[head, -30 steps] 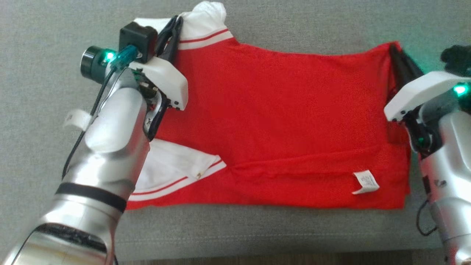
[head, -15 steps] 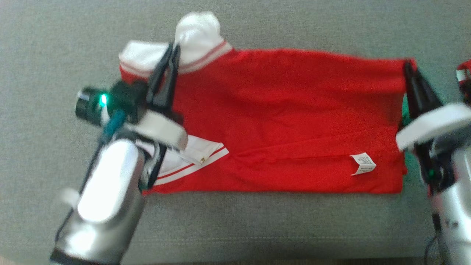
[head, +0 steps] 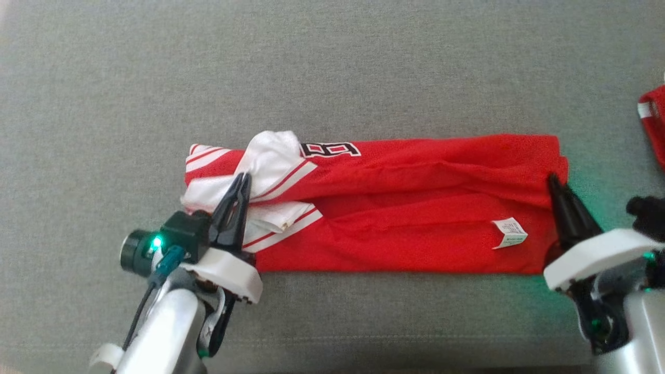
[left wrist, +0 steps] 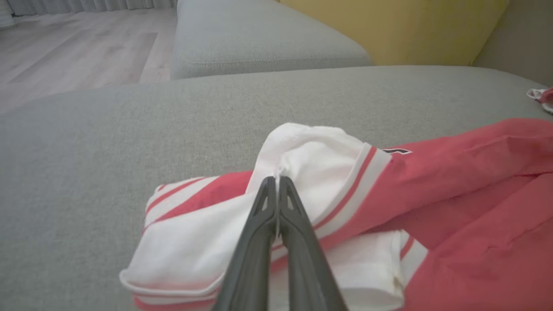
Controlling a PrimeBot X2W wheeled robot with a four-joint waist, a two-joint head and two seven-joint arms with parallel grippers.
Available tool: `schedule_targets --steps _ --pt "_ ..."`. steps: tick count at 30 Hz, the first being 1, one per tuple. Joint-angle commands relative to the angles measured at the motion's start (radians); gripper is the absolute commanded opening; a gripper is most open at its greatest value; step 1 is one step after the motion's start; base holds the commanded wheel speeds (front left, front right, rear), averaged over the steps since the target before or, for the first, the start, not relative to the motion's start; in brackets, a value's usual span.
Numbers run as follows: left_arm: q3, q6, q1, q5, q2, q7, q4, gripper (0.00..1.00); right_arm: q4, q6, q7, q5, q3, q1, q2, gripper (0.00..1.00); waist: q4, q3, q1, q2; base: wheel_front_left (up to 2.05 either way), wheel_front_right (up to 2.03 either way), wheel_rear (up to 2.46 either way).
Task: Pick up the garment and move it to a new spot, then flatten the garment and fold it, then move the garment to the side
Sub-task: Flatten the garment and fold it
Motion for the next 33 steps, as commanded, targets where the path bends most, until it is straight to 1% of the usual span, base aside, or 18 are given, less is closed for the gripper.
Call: schedule_targets --steps 1,2,3,6,8,9,12,16,23,29,33 --pt "0.044 -0.013 0.000 -0.024 0.003 -0.012 0.005 0.87 -0.039 0.004 0.001 -0.012 0.016 0.024 0.001 0.36 0.001 -0.007 0.0001 0.0000 0.00 0.00 0.00" --pt "0.048 -0.020 0.005 -0.035 -0.004 -0.012 0.021 1.00 -0.039 0.004 0.002 -0.017 0.015 0.038 0.006 0.95 0.002 -0.011 0.0001 0.0000 0.00 0.00 0.00" --pt "0.051 -0.024 0.010 -0.041 -0.007 -0.012 0.035 1.00 -0.041 0.004 0.000 -0.026 0.014 0.052 0.011 1.00 0.002 -0.016 0.0001 0.0000 0.00 0.00 0.00" --pt "0.061 -0.028 0.025 -0.056 -0.014 -0.012 0.051 1.00 -0.053 0.004 -0.014 -0.049 0.012 0.080 0.017 1.00 0.002 -0.030 0.0001 0.0000 0.00 0.00 0.00" --pt "0.087 -0.019 0.062 -0.069 -0.015 -0.012 0.037 1.00 -0.091 0.004 -0.050 -0.097 0.006 0.126 0.025 1.00 -0.001 -0.052 0.0001 0.0000 0.00 0.00 0.00" --pt "0.087 -0.019 0.062 -0.069 -0.015 -0.012 0.037 1.00 -0.091 0.004 -0.050 -0.097 0.006 0.126 0.025 1.00 -0.001 -0.052 0.0001 0.0000 0.00 0.00 0.00" --pt "0.124 0.003 0.108 -0.074 -0.008 -0.012 -0.013 1.00 -0.148 0.004 -0.092 -0.145 -0.006 0.161 0.035 1.00 -0.008 -0.074 0.0001 0.0000 0.00 0.00 0.00" --pt "0.171 0.039 0.159 -0.069 0.009 -0.012 -0.108 1.00 -0.233 0.004 -0.117 -0.211 -0.021 0.184 0.051 1.00 -0.016 -0.103 0.0001 0.0000 0.00 0.00 0.00" --pt "0.205 0.084 0.190 -0.047 0.050 0.000 -0.244 1.00 -0.332 0.004 -0.101 -0.269 -0.007 0.178 0.062 1.00 -0.027 -0.161 0.0001 0.0000 0.00 0.00 0.00" --pt "0.209 0.117 0.219 -0.023 0.073 0.032 -0.332 1.00 -0.370 0.004 -0.079 -0.281 0.004 0.193 0.065 1.00 -0.033 -0.196 0.0001 0.0000 0.00 0.00 0.00" --pt "0.210 0.125 0.235 -0.021 0.082 0.045 -0.361 1.00 -0.378 0.004 -0.072 -0.283 0.007 0.202 0.070 1.00 -0.035 -0.199 0.0001 0.0000 0.00 0.00 0.00"
